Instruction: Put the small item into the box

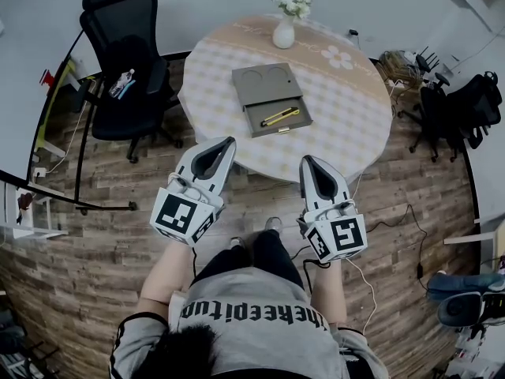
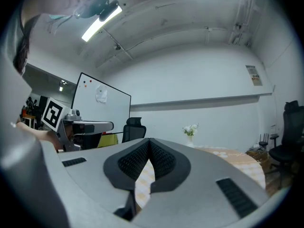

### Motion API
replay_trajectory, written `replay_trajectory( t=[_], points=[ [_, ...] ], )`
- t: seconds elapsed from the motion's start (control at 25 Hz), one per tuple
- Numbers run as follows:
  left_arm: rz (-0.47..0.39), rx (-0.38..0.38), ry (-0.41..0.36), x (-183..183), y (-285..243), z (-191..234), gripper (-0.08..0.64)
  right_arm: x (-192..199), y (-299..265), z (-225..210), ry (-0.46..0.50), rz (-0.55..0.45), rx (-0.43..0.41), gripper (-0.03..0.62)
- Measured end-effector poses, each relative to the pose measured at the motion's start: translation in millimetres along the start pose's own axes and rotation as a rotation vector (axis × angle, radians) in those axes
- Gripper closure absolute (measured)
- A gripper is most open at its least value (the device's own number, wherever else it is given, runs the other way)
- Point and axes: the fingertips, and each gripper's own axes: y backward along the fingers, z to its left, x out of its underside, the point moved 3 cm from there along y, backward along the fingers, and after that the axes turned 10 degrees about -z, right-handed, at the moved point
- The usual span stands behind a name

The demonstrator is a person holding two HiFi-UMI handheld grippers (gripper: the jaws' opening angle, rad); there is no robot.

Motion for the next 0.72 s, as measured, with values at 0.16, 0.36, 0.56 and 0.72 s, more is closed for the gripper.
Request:
replay_trajectory(
  t=[0.16,0.36,0.56,0.72],
  points=[
    [-0.003,0.004,0.003,-0.9,2.0,0.9,0.545,-1.8,-0.2,3.9,0.007,0.002,0.001,0.586],
    [0.001,0.008,0.009,1.4,3.7,4.1,0.545,-1.5,-3.1,7.7,0.017,0.007,-0.005,0.586],
    [-0.001,0.006,0.02,4.4,3.3,8.7,0.545,1.5,-7.4,9.9,0.019,0.014,-0.011,0.586],
    [-0.003,0.005,0.023,6.0,4.3,9.6,0.545,2.8,-8.2,12.1,0.022,0.017,-0.014,0.586]
  ],
)
